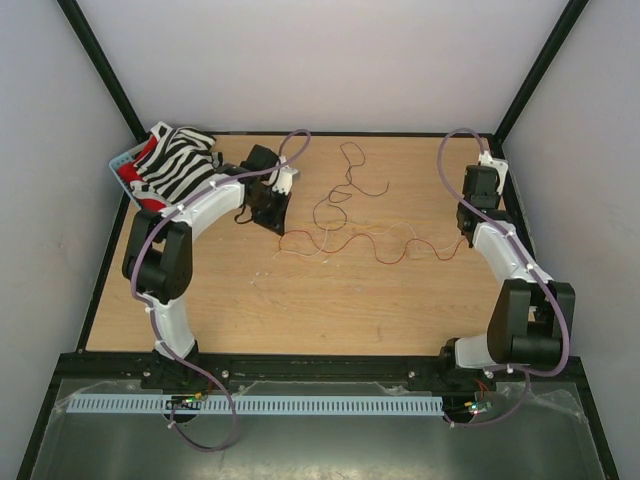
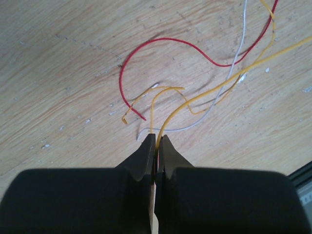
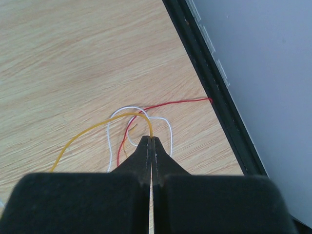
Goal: Zip-tie the wires
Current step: Straighten the cable at the center of the board.
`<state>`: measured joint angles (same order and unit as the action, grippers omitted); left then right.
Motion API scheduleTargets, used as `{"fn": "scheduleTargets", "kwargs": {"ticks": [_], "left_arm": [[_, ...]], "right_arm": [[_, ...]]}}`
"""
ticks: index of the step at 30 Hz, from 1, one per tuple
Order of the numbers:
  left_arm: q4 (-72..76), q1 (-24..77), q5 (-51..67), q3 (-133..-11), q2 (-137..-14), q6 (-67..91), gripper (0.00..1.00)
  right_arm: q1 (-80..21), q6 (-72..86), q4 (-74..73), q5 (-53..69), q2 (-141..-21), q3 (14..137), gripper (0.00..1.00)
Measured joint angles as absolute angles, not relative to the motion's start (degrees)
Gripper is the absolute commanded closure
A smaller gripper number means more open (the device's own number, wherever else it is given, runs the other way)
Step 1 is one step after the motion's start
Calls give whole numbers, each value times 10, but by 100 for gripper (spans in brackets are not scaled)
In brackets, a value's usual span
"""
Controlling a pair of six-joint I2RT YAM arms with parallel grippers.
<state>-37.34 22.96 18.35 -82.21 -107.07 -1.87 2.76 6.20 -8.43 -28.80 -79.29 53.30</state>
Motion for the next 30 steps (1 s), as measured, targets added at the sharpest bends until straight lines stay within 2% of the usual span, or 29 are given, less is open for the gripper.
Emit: {"fn": "scheduleTargets", "kwargs": {"ticks": [18, 22, 23, 26, 28, 30], "left_arm": [[-373, 259, 145, -856, -1118, -19, 88], [-373, 260, 141, -856, -1120, -19, 72], [-373, 260, 140, -856, -1120, -19, 66], [-373, 261, 133, -856, -1116, -19, 49], [-373, 261, 122, -856, -1108, -20, 41], [-375, 261, 109, -856, -1095, -20, 35]], "right_arm": [[60, 62, -63, -282, -880, 531, 100], [60, 63, -59, -266, -880, 531, 100], [60, 63, -58, -258, -879, 531, 97], [60, 66, -58, -234, -878, 531, 78], [60, 68, -59, -221, -875, 531, 66], [60, 69, -59, -214, -868, 531, 60]]}}
